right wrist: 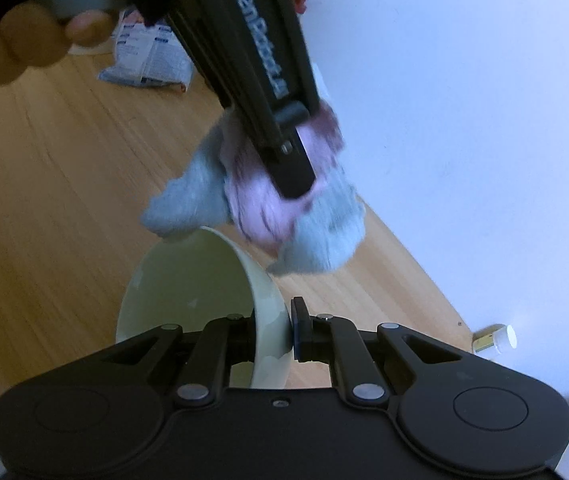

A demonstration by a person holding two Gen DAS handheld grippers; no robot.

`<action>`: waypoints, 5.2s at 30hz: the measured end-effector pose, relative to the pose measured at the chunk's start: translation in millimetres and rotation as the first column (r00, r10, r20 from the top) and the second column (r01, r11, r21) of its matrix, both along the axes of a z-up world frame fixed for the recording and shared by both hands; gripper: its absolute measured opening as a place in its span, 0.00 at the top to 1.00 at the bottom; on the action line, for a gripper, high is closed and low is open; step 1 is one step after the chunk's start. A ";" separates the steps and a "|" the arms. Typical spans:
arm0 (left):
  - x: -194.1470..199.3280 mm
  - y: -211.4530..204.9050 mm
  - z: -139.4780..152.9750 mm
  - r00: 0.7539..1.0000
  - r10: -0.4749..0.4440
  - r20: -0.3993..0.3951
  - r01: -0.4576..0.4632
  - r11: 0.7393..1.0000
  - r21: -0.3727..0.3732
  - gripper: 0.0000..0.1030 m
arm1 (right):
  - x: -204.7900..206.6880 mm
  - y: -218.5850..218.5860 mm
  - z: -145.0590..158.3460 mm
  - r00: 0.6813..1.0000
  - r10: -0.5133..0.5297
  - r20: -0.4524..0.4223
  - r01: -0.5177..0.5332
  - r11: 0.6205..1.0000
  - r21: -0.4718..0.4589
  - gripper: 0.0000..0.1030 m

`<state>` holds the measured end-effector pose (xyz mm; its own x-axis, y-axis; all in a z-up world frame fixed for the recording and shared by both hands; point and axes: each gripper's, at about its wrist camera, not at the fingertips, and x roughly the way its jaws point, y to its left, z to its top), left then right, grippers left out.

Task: Clean bowl
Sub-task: 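Wipe the cloth over the bowl's outer wall with the left gripper while the right tilts the bowl, then pull the cloth away from the bowl with the left gripper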

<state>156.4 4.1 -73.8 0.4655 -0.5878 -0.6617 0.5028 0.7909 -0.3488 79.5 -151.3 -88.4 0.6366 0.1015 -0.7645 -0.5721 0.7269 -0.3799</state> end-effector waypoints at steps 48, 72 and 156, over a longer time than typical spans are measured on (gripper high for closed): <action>-35.0 -32.2 -24.4 0.981 0.132 -0.144 -0.144 0.987 -0.075 0.85 | -55.1 -40.6 -10.1 0.998 -0.056 0.038 0.050 0.986 0.157 0.85; -16.8 -28.3 -34.4 0.969 0.097 -0.225 -0.121 0.988 -0.098 0.85 | -8.1 -61.9 -1.6 0.997 -0.071 -0.009 0.072 0.976 0.207 0.84; -36.0 -42.5 -58.4 0.977 -0.210 0.038 0.168 0.865 0.472 0.59 | 52.6 -125.0 -92.0 0.826 -0.285 -0.487 0.497 0.777 0.386 0.90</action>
<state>120.5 -38.5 -132.2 0.4436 -0.3053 -0.8426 0.6698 0.7376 0.0854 132.1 -276.3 -180.4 0.3708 0.3260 -0.8696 -0.2133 0.9412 0.2619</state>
